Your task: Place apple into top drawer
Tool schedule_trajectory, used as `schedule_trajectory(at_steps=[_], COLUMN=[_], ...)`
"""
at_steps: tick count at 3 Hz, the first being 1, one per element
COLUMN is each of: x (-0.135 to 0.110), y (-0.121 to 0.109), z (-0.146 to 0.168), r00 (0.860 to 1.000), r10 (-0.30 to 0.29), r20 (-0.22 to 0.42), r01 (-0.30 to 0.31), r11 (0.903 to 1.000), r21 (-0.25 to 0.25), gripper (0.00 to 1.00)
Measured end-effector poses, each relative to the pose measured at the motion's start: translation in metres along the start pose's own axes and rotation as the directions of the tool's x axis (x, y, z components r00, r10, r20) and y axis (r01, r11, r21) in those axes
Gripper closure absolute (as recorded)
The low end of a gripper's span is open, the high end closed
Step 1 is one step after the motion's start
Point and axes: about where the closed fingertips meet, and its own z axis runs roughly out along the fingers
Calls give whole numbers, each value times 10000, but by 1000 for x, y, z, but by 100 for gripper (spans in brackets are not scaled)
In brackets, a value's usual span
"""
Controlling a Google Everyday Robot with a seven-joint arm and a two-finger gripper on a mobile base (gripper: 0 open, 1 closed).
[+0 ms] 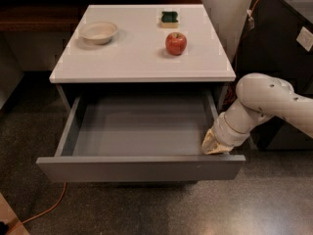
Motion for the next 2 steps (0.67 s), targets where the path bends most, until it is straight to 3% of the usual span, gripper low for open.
schedule_trajectory(at_steps=[2], x=[-46], y=[-16], z=[-45], r00=[9942], r10=[-1018], r20=[348], r01=[998], r11=[9935], r21=[552], gripper=[100])
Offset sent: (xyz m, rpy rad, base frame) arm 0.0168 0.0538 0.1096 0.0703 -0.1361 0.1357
